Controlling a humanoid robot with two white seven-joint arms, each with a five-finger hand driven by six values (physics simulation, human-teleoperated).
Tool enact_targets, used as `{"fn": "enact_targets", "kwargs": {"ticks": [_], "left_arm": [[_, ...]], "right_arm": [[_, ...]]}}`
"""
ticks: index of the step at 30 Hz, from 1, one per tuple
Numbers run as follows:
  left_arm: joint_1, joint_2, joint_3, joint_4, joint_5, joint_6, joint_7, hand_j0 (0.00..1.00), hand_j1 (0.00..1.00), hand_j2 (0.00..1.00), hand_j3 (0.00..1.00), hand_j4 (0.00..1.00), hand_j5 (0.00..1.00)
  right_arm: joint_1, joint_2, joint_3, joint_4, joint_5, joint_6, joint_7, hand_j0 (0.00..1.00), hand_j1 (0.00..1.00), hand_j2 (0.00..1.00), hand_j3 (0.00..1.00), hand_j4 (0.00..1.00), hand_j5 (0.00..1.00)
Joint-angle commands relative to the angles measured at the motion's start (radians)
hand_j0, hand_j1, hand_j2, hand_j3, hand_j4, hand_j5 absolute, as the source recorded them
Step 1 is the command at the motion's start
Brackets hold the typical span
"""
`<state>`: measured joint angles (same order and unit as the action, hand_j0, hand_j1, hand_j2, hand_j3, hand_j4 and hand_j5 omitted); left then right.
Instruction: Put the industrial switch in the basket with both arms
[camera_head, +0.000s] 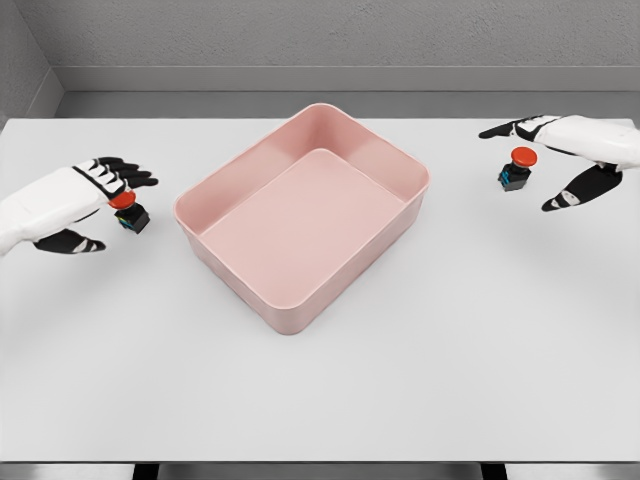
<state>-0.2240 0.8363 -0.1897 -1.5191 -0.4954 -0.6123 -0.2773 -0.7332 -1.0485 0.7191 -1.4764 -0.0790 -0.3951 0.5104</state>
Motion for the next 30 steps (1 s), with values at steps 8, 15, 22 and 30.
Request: {"fn": "enact_targets", "kwargs": {"ticks": [8,15,22,30], "left_arm": [[-0.058,-0.068,-0.002,0.085,-0.149,0.001,0.018,1.0,1.0,1.0,1.0,1.0,1.0],[-0.156,-0.108,-0.056,0.261,-0.17,0.001,0.03,1.0,1.0,1.0,1.0,1.0,1.0],[-0.158,-0.138,-0.085,0.26,-0.203,0.001,0.067,1.0,1.0,1.0,1.0,1.0,1.0],[-0.181,-0.154,-0.086,0.313,-0.209,0.001,0.067,1.0,1.0,1.0,1.0,1.0,1.0]], "right_arm": [[0.0,0.004,0.002,0.071,-0.005,0.001,-0.009,1.0,1.0,1.0,1.0,1.0,1.0],[-0.081,0.16,0.005,0.261,0.079,0.01,0.023,1.0,1.0,1.0,1.0,1.0,1.0],[-0.101,0.17,0.023,0.281,0.082,0.01,0.043,1.0,1.0,1.0,1.0,1.0,1.0],[-0.103,0.206,0.025,0.312,0.186,0.028,0.042,1.0,1.0,1.0,1.0,1.0,1.0]]}}
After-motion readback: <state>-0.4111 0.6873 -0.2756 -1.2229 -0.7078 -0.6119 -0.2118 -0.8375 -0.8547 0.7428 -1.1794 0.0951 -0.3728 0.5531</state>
